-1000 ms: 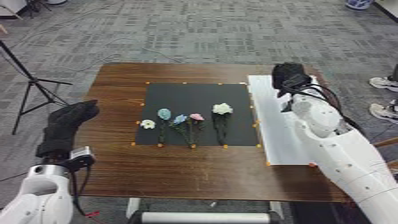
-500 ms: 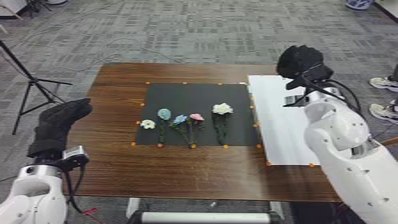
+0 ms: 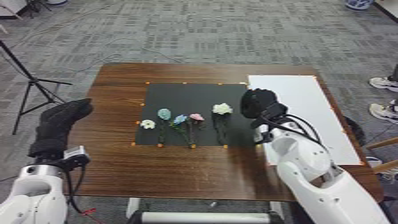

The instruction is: Arrange flowers

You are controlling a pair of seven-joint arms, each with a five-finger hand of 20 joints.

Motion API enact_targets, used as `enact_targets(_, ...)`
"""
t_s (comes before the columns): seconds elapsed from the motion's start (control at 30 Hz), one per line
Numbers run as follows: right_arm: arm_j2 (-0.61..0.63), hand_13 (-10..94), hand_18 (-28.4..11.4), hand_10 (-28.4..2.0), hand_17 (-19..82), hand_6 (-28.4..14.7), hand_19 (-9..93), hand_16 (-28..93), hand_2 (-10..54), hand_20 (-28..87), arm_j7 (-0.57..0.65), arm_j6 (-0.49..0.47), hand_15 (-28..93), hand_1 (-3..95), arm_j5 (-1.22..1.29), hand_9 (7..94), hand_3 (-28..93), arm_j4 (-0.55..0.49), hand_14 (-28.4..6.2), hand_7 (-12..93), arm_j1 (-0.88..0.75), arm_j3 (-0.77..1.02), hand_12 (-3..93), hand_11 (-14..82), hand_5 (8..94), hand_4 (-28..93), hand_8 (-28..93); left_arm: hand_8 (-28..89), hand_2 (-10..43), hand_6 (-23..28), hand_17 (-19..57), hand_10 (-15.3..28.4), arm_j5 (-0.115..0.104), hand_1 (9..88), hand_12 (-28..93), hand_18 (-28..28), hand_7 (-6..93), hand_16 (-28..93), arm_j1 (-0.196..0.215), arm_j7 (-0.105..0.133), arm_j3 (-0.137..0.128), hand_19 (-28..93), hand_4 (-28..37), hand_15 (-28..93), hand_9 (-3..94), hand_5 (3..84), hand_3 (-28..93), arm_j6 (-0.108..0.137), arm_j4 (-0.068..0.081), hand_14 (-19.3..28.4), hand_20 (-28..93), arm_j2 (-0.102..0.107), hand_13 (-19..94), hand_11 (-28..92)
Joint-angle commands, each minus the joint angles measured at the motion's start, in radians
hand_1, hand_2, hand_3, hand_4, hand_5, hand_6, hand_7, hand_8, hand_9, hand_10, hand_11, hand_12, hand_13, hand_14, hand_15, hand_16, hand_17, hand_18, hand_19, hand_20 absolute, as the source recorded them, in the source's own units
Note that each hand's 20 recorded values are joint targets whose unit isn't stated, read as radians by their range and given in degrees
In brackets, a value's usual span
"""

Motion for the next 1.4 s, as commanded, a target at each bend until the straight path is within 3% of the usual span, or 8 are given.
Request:
enact_targets(0.03,-0.042,75,-22.9,-7.6,37,3.4,80,36,-9.5,56,-0.014,-0.032,61,60.3,-0.032,92.2,63,0.025,-8.6,24,-0.003,-0.031,38.7,6.9,80.8,-25,4,-9,3.2,0.6,8.9,14.4,0.003,31.8,12,9.8,18.9,-2,0.002,-0.018,0.004,4,-17.7,20,53.8,55.8,67,-0.015,-0.004,16.9,18,-0.001,41,22)
enact_targets(0.43,-0.067,74,-22.7,-8.4,37,4.2,79,36,-9.5,56,-0.013,-0.085,61,60.2,-0.057,91.8,63,0.054,-8.6,24,-0.007,-0.053,36.8,5.8,80.9,-25,3,-9,3.2,0.7,8.6,14.4,0.003,31.8,12,9.9,18.5,-1,0.004,-0.030,0.001,4,-17.7,21,53.8,56.0,67,-0.029,-0.004,17.0,17,0.001,41,22)
enact_targets(0.77,-0.055,71,-22.1,-7.8,35,3.1,78,36,-9.5,56,-0.015,-0.091,62,56.3,-0.031,87.2,63,0.049,-8.9,26,0.007,-0.047,36.3,5.8,75.2,-21,4,-9,2.5,0.6,8.3,14.2,0.004,31.4,12,10.1,18.5,-1,-0.002,-0.024,0.001,4,-17.2,21,53.8,55.7,67,-0.044,0.001,17.0,17,0.002,41,22)
enact_targets(0.9,-0.049,69,-22.2,-8.9,34,1.7,78,36,-9.5,56,-0.020,-0.104,63,54.0,-0.022,82.2,62,0.035,-9.6,25,0.006,-0.034,31.7,9.7,71.9,-20,4,-9,2.0,0.5,8.2,14.2,0.006,31.1,12,10.1,18.6,-1,0.002,-0.025,-0.001,4,-17.0,21,53.7,55.5,68,-0.052,0.000,17.0,17,0.001,41,22)
enact_targets(1.03,-0.050,67,-22.5,-11.0,32,0.6,77,35,-9.5,56,-0.021,-0.114,64,47.1,-0.012,75.1,67,0.031,-10.2,22,0.013,-0.021,19.7,16.9,68.4,-21,2,-9,1.5,0.6,8.1,14.2,0.007,31.0,12,10.1,18.6,-1,0.000,-0.024,-0.002,4,-16.8,21,53.7,55.4,68,-0.055,0.000,17.0,17,0.000,41,22)
enact_targets(1.2,-0.046,66,-22.7,-11.4,32,-0.1,77,35,-9.5,56,-0.022,-0.139,64,42.2,-0.012,73.0,70,0.016,-10.7,20,0.013,-0.002,17.6,16.6,67.2,-20,-9,-9,0.5,0.4,7.8,14.2,0.009,30.7,12,10.2,18.7,-1,0.001,-0.022,-0.001,3,-16.6,21,53.6,55.1,68,-0.057,0.000,17.0,17,0.000,41,22)
enact_targets(1.4,-0.036,64,-23.0,-12.5,31,-1.1,76,35,-9.5,56,-0.029,-0.206,63,40.3,0.000,69.8,70,-0.023,-11.5,19,0.005,0.053,16.8,14.6,63.9,-20,-10,-9,0.2,0.2,7.1,14.2,0.010,30.7,12,10.2,18.9,-1,0.002,-0.017,-0.001,3,-16.6,21,53.6,54.8,68,-0.051,-0.002,17.2,17,-0.003,41,22)
